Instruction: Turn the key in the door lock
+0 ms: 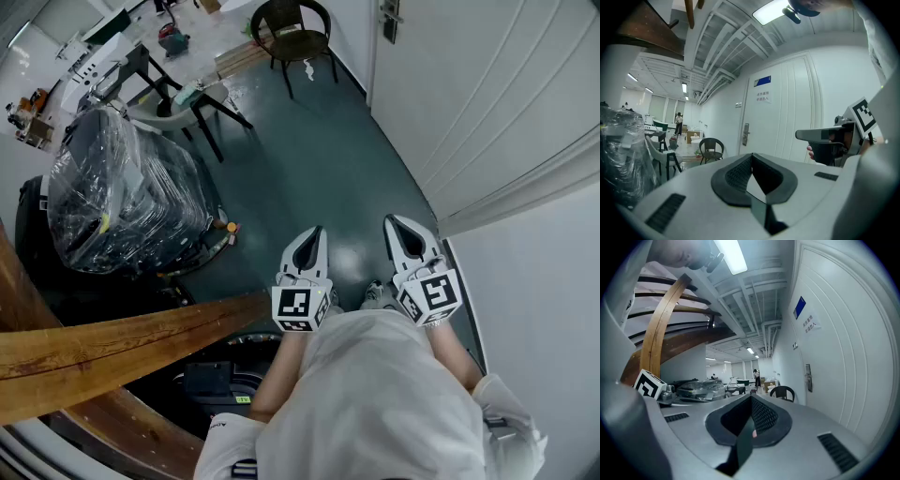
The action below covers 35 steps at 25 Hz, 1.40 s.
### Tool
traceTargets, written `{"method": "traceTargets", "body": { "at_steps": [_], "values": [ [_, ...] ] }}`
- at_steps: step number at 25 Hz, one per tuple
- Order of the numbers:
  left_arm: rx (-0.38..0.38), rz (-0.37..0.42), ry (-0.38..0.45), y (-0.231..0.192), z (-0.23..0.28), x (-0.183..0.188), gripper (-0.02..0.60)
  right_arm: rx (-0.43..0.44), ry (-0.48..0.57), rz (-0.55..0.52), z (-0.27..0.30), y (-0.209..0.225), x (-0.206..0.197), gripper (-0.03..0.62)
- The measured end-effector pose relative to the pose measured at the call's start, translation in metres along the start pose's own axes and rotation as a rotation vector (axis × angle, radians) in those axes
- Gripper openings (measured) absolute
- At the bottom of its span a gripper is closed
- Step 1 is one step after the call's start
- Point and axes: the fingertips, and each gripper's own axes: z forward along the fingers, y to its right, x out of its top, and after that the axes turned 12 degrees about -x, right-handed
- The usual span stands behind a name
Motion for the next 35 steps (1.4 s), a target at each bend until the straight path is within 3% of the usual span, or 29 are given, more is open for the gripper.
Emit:
{"method": "traceTargets", "body": {
  "at_steps": [14, 22, 35],
  "values": [
    [-0.048, 0.018, -0.03, 0.001, 0.001, -0.008, 0.009, -0.034, -0.016, 0.009, -0.001, 0.0, -0.014, -0.008],
    [-0.086, 0.019, -0.037, 0.009, 0.016, -0.01, 0.009, -0.075, 0.01, 0.074, -0.011, 0.018, -0.014, -0.008],
    [-0.102, 0.069, -0.006, 0.05, 0.091, 0.01, 0.009, -0.107, 0.061, 0.095, -0.009, 0.113, 0.004, -0.008]
  ]
}}
